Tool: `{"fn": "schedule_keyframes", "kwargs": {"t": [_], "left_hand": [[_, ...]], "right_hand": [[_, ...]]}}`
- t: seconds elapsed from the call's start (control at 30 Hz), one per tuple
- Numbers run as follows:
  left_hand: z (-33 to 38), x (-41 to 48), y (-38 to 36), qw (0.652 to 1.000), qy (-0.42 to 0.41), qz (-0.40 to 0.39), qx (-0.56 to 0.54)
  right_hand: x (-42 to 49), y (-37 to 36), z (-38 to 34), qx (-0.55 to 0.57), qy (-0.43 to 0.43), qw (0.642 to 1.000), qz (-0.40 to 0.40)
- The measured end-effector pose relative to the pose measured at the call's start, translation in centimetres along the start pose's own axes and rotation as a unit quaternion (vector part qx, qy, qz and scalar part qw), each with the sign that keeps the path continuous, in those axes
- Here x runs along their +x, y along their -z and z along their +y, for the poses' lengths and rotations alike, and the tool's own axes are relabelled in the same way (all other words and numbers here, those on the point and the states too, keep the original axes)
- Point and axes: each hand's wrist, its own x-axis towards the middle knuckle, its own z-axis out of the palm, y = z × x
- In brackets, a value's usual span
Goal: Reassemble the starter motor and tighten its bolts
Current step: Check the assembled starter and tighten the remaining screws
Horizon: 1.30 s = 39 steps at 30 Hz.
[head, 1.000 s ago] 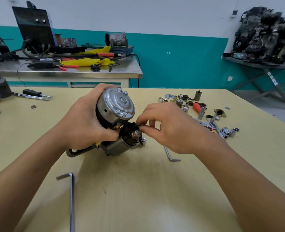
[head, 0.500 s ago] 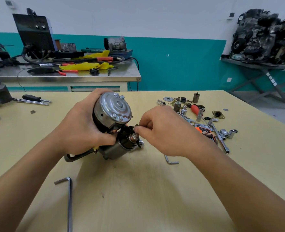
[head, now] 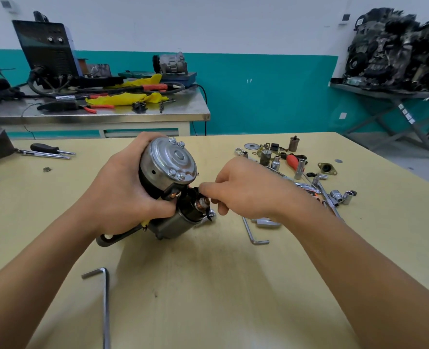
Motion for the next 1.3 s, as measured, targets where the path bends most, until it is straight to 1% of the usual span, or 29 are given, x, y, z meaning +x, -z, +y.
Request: {"fn": "schedule_keyframes", "kwargs": {"t": [0.1,0.17,0.2,0.27,0.33,0.4,0.47,0.5,0.53,0.6,0.63,0.67,0.7,0.73,0.77,0.83,0.9,0.93,1.0,1.03,1.07,1.1,1.17,1.23,1.3], "left_hand": [[0.1,0.0,0.0,1.000,-0.003,0.001,-0.010],[0.0,-0.1,0.0,1.000,-0.002,0.002,-0.011],[0.0,-0.1,0.0,1.000,-0.001,0.001,-0.013],[0.0,0.0,0.0,1.000,-0.003,-0.001,-0.014],[-0.1,0.0,0.0,1.000,-0.006,-0.004,-0.014],[-0.2,0.0,0.0,1.000,-0.004,-0.006,-0.016],[-0.2,0.0,0.0,1.000,-0.001,-0.006,-0.017],[-0.2,-0.1,0.0,1.000,0.000,-0.006,-0.016],[-0.1,0.0,0.1,1.000,0.000,-0.006,-0.014],[-0.1,0.0,0.1,1.000,-0.002,-0.006,-0.013],[0.0,0.0,0.0,1.000,-0.002,-0.007,-0.014],[0.0,0.0,0.1,1.000,-0.001,-0.006,-0.015],[0.0,0.0,0.1,1.000,-0.001,-0.006,-0.015],[0.0,-0.1,0.1,1.000,0.001,-0.005,-0.014],[0.1,-0.1,0.1,1.000,0.001,-0.004,-0.013],[0.2,0.0,0.1,1.000,0.000,-0.004,-0.010],[0.2,0.0,0.1,1.000,0.002,-0.002,-0.012],[0.2,0.1,0.1,1.000,0.003,-0.002,-0.014],[0.1,0.1,0.1,1.000,0.004,0.000,-0.012],[0.1,0.0,0.2,1.000,0.005,0.001,-0.010],[0.1,0.0,0.1,1.000,0.005,0.000,-0.009],[0.1,0.0,0.1,1.000,0.005,-0.002,-0.010],[0.2,0.0,0.1,1.000,0.002,-0.003,-0.015],[0.2,0.0,0.1,1.000,-0.001,-0.004,-0.021],[0.2,0.0,0.1,1.000,-0.002,-0.003,-0.019]], "right_hand": [[-1.1,0.5,0.7,-0.010,0.060,0.998,0.011],[-1.9,0.5,1.4,-0.038,0.078,0.996,0.022],[-2.4,0.3,1.6,-0.048,0.089,0.994,0.048],[-3.3,0.0,1.9,-0.019,0.134,0.986,0.095],[-4.0,-0.2,1.5,-0.010,0.176,0.981,0.081],[-3.9,-0.4,1.4,-0.083,0.162,0.982,0.059],[-3.6,-0.2,1.8,-0.162,0.133,0.973,0.093],[-3.6,-0.1,1.9,-0.162,0.130,0.971,0.117],[-3.7,-0.1,1.8,-0.134,0.144,0.972,0.129],[-4.0,-0.4,1.3,-0.072,0.191,0.973,0.104],[-3.9,-0.6,1.2,-0.066,0.199,0.974,0.083],[-3.8,-0.7,1.3,-0.087,0.190,0.975,0.071],[-3.6,-0.7,1.5,-0.134,0.169,0.974,0.071],[-3.4,-0.6,1.8,-0.172,0.152,0.970,0.082],[-3.3,-0.5,2.1,-0.173,0.145,0.969,0.102],[-3.5,-0.3,2.1,-0.089,0.189,0.969,0.128],[-3.8,-0.5,1.7,-0.031,0.232,0.967,0.104],[-3.6,-0.6,1.7,-0.037,0.223,0.970,0.088],[-3.1,-0.7,2.2,-0.129,0.172,0.974,0.070],[-3.0,-0.6,2.5,-0.168,0.154,0.970,0.082],[-3.0,-0.5,2.7,-0.166,0.154,0.969,0.099],[-3.1,-0.4,2.7,-0.129,0.175,0.970,0.110],[-3.3,-0.6,2.4,-0.057,0.235,0.966,0.093],[-3.0,-1.0,2.3,-0.056,0.256,0.962,0.071],[-2.4,-1.4,2.5,-0.059,0.248,0.964,0.077]]}}
